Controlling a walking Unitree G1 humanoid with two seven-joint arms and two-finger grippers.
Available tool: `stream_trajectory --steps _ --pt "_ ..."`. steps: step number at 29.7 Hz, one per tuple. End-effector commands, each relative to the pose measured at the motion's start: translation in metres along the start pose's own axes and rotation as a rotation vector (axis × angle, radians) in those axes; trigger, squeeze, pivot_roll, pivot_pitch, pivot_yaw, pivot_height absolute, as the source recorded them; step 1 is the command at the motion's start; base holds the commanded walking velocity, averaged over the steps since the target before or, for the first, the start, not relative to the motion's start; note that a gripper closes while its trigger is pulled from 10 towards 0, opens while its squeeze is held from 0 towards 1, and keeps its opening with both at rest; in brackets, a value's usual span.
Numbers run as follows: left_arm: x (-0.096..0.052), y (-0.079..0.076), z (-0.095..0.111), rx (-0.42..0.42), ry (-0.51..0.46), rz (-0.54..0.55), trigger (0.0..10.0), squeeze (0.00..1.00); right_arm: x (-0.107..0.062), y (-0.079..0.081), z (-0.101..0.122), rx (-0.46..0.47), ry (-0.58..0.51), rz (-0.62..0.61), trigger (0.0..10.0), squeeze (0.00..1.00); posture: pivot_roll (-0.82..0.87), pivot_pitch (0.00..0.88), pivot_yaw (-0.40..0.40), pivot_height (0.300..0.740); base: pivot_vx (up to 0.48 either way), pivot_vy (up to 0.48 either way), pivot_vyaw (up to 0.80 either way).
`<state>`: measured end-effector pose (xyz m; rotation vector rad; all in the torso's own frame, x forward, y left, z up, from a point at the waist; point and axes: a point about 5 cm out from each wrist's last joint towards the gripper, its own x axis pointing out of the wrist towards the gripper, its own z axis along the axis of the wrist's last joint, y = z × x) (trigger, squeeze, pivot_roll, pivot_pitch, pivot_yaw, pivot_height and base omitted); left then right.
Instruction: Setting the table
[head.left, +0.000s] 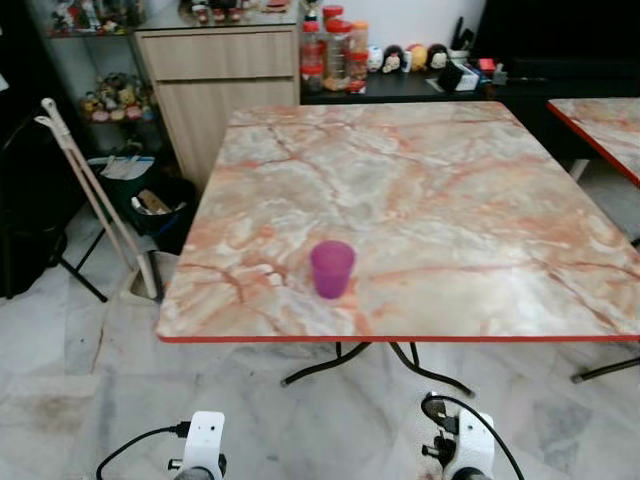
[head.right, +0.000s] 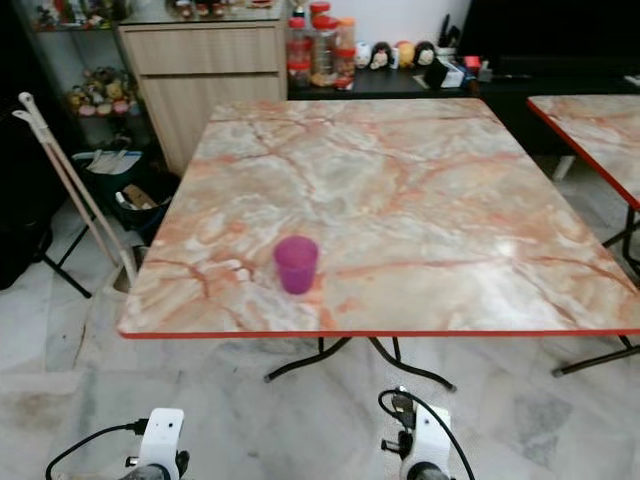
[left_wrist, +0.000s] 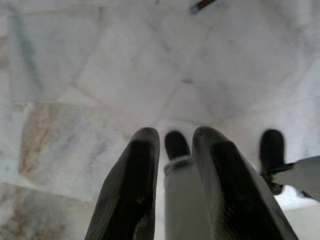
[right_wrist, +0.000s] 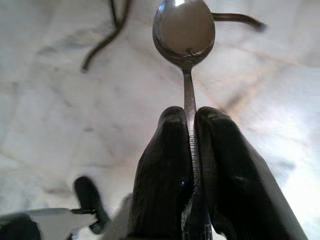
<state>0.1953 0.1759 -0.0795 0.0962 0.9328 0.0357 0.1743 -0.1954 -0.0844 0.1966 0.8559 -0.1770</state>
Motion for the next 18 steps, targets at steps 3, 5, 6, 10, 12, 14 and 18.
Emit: stream_trajectory --steps 3,5,6,10,12,14,18 --pt "-0.002 0.008 -0.009 0.021 0.030 0.024 10.0 0.00 0.002 0.003 0.006 0.006 -0.013 -0.002 10.0 0.00 -0.10 0.000 0.011 0.740 0.000 -0.480 0.00" --pt "-0.002 0.008 -0.010 0.022 0.031 0.024 10.0 0.00 0.002 0.002 0.006 0.008 -0.016 -0.005 10.0 0.00 -0.10 0.000 0.011 0.740 0.000 -0.480 0.00" --pt "-0.002 0.009 -0.010 0.026 0.031 0.024 10.0 0.00 0.003 0.002 0.010 0.005 -0.023 -0.006 10.0 0.00 -0.10 0.000 0.015 0.740 0.000 -0.480 0.00" --pt "-0.001 0.009 -0.008 0.033 0.028 0.022 10.0 0.00 0.004 0.003 0.014 0.006 -0.034 -0.006 10.0 0.00 -0.10 0.000 0.018 0.740 0.000 -0.480 0.00" --pt "-0.001 0.010 -0.006 0.038 0.025 0.021 10.0 0.00 0.004 0.004 0.015 0.007 -0.037 -0.005 10.0 0.00 -0.10 0.000 0.018 0.740 0.000 -0.480 0.00" --pt "-0.001 0.010 -0.006 0.038 0.025 0.021 10.0 0.00 0.004 0.004 0.015 0.007 -0.037 -0.005 10.0 0.00 -0.10 0.000 0.018 0.740 0.000 -0.480 0.00" --pt "-0.001 0.010 -0.005 0.043 0.022 0.020 10.0 0.00 0.004 0.005 0.014 -0.001 -0.032 -0.002 10.0 0.00 -0.09 0.000 0.014 0.740 0.000 -0.480 0.00"
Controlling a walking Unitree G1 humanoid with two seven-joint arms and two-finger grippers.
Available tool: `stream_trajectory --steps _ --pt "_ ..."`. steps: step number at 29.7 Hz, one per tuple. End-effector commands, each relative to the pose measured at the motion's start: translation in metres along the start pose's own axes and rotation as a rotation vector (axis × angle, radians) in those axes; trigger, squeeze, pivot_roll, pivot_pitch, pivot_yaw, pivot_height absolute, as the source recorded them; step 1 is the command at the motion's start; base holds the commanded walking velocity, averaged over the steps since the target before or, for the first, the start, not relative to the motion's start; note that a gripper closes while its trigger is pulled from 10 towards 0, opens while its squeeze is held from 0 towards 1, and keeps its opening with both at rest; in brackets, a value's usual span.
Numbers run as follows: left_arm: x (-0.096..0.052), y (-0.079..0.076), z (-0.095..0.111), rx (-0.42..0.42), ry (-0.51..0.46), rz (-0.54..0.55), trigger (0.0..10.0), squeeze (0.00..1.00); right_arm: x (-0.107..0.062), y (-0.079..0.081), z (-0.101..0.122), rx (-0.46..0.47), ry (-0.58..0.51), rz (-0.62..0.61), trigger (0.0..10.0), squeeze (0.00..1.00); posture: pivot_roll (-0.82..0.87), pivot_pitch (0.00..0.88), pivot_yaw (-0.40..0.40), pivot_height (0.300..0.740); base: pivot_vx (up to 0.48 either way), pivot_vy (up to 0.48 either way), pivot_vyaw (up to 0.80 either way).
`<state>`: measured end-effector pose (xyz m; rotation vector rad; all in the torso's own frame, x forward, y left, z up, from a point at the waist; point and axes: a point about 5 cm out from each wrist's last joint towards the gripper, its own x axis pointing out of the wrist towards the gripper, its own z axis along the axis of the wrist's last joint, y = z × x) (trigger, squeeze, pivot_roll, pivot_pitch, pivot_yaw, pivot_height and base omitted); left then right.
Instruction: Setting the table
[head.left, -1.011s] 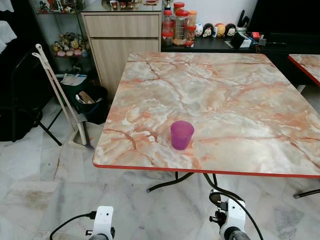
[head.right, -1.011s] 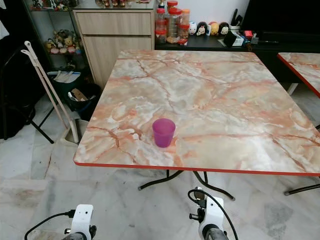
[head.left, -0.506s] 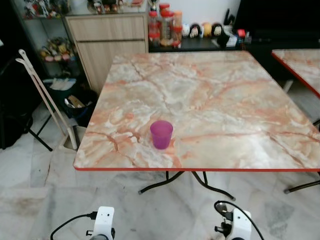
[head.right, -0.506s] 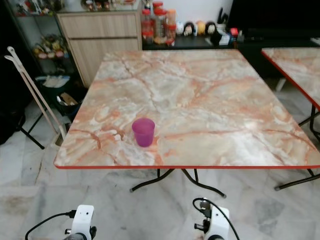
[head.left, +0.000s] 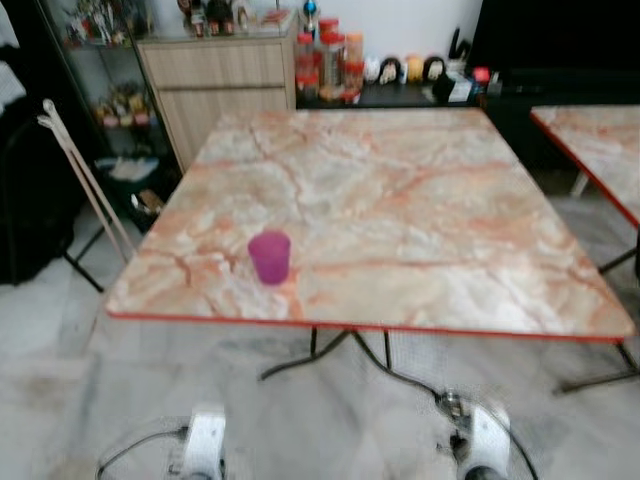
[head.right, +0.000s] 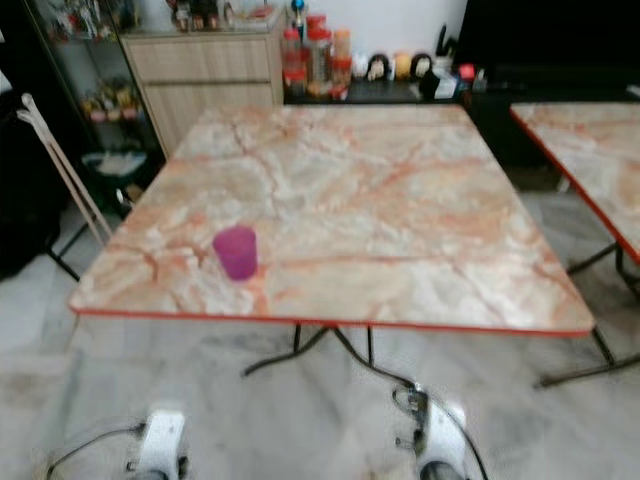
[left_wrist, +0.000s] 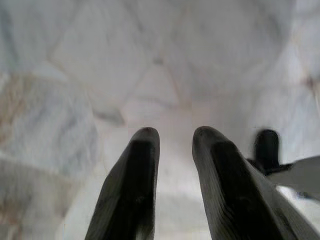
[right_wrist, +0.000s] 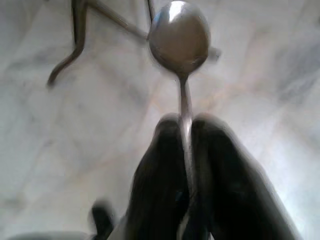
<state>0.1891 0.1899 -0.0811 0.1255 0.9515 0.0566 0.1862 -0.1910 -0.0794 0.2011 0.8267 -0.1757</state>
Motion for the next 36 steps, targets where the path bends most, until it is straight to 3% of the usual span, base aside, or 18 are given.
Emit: stream_trajectory --steps 1,36 --pt "0.000 -0.003 0.002 0.027 0.002 -0.010 10.0 0.00 0.001 -0.003 0.003 -0.006 -0.004 -0.008 10.0 0.00 -0.09 0.000 0.014 0.740 0.000 -0.480 0.00" --pt "0.000 -0.010 0.001 -0.005 0.005 -0.015 10.0 0.00 -0.001 -0.013 0.004 0.009 -0.011 -0.048 10.0 0.00 -0.10 0.000 0.002 0.740 0.000 -0.480 0.00"
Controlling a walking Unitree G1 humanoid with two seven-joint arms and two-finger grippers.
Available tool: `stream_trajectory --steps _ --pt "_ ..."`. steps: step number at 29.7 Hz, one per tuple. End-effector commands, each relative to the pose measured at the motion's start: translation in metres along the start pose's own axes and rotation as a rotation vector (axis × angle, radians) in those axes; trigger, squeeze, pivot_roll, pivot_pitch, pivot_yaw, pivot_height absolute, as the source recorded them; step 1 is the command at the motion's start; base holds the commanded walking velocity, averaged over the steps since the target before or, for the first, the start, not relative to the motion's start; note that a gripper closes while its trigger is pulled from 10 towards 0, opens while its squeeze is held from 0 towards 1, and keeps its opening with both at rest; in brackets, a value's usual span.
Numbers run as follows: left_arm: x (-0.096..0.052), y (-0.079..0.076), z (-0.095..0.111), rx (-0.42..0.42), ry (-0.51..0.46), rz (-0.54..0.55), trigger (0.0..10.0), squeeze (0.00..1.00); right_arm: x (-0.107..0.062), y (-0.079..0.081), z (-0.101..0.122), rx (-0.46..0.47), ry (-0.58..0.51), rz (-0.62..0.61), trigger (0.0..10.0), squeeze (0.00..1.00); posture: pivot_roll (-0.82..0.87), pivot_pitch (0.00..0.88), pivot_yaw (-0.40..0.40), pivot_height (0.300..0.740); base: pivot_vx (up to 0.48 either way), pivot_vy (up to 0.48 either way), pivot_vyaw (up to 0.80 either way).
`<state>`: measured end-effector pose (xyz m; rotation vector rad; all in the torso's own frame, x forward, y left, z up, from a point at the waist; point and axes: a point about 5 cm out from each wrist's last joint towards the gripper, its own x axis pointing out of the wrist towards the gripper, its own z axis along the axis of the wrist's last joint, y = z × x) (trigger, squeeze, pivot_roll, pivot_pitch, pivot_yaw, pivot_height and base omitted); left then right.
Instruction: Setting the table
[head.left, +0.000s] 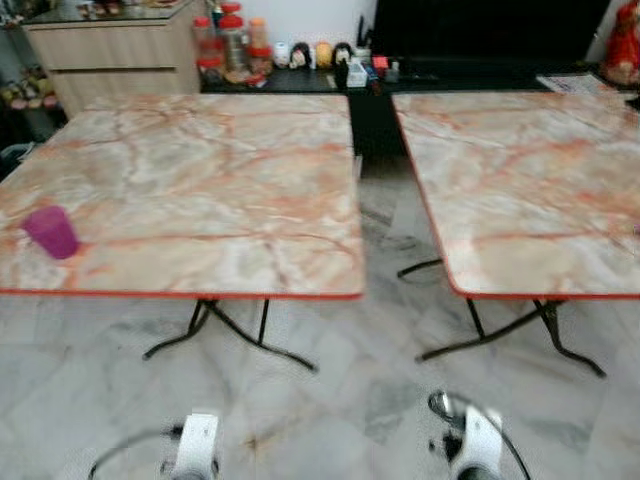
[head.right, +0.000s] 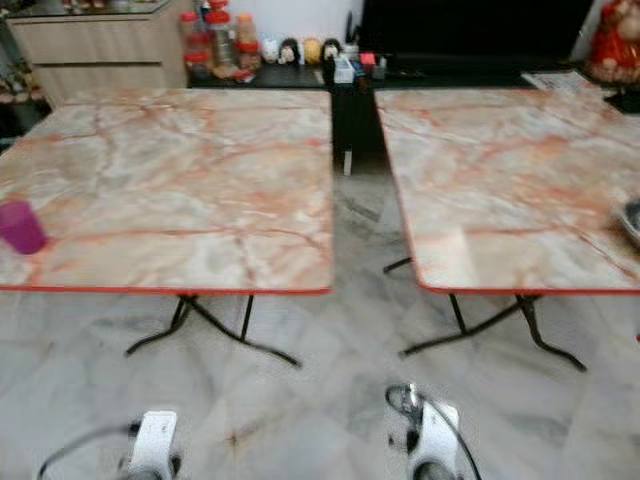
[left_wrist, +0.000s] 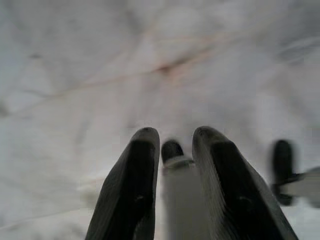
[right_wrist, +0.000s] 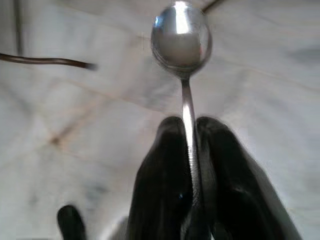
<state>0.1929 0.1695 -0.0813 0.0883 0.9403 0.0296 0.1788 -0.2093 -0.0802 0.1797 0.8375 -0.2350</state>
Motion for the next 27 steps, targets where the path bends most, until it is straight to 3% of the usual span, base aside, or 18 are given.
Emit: stream_trajectory --steps 1,18,27 --pt "-0.0005 0.0103 -0.0038 0.015 0.017 0.024 10.0 0.00 0.0017 0.0065 0.0049 0.006 -0.015 0.014 10.0 0.00 -0.10 0.000 0.002 0.740 0.000 -0.480 0.00" --pt "-0.0010 0.0141 -0.0054 0.023 0.019 0.030 10.0 0.00 0.0019 0.0077 0.0047 0.006 -0.011 0.013 10.0 0.00 -0.10 0.000 0.010 0.740 0.000 -0.457 0.00" --pt "-0.0015 0.0169 -0.0072 -0.029 0.015 0.037 10.0 0.00 0.0019 0.0088 0.0044 0.009 -0.012 0.016 10.0 0.00 -0.09 0.000 0.006 0.740 0.000 -0.028 0.00"
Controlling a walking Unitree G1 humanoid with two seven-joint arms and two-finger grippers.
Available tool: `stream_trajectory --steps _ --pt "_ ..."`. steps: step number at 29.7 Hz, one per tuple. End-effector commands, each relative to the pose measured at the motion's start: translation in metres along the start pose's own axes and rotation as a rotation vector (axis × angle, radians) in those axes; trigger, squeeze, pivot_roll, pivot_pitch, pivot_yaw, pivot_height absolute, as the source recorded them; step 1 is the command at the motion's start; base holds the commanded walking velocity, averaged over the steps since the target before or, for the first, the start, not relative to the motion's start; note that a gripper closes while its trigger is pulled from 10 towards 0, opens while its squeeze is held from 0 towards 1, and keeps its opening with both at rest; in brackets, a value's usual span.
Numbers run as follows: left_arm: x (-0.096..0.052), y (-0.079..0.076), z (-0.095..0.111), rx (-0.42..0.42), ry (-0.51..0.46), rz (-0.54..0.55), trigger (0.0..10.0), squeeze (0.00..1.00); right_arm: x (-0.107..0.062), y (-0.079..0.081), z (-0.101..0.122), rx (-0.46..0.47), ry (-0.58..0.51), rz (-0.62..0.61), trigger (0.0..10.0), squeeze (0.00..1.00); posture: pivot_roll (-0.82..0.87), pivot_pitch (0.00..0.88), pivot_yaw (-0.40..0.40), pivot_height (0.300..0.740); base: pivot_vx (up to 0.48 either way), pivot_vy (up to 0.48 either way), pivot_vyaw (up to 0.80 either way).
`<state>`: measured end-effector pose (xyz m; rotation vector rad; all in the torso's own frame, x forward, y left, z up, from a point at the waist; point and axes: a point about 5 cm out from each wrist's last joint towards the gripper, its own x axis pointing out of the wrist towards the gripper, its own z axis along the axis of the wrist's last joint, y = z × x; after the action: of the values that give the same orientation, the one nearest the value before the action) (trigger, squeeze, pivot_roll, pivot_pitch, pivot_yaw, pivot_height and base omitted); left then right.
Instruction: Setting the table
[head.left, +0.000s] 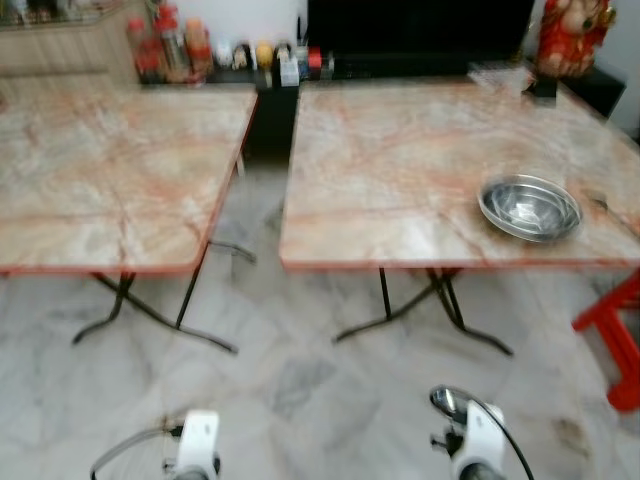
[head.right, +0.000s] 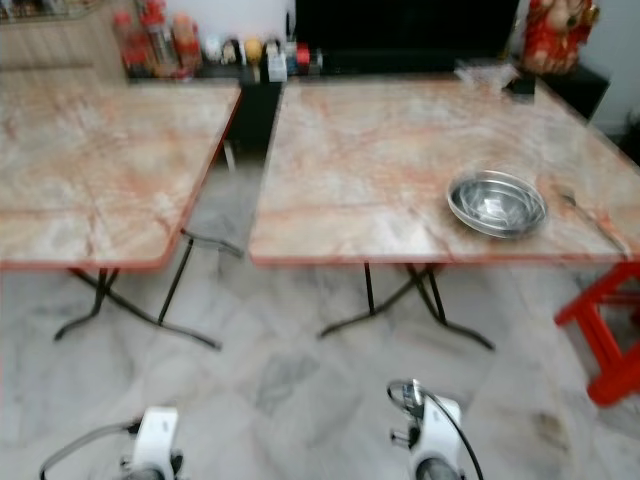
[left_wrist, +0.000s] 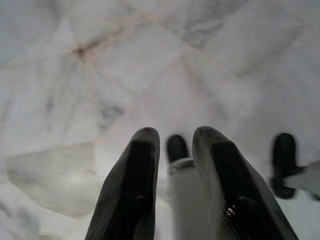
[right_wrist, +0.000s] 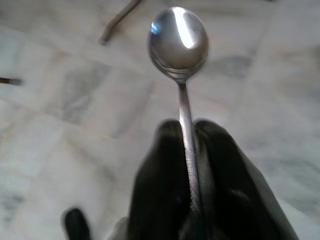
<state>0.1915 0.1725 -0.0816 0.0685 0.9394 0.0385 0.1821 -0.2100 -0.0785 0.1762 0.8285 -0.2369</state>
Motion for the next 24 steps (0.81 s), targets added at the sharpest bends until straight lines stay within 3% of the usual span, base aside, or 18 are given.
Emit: stream_trajectory --steps 1,7,24 --pt "-0.0012 0.0143 -0.0057 -0.007 0.019 0.039 10.0 0.00 0.0008 0.0083 0.0002 0.009 0.000 0.018 10.0 0.00 -0.09 0.000 0.006 0.740 0.000 0.000 0.00" --pt "-0.0014 0.0145 -0.0066 -0.008 0.018 0.040 10.0 0.00 0.0001 0.0074 -0.0028 0.003 0.010 0.012 10.0 0.00 -0.09 0.000 0.008 0.740 0.000 0.000 0.00" --pt "-0.0010 0.0147 -0.0045 -0.002 0.017 0.042 10.0 0.00 0.0010 0.0102 0.0000 -0.007 0.004 0.022 10.0 0.00 -0.09 0.000 0.007 0.740 0.271 0.000 0.15"
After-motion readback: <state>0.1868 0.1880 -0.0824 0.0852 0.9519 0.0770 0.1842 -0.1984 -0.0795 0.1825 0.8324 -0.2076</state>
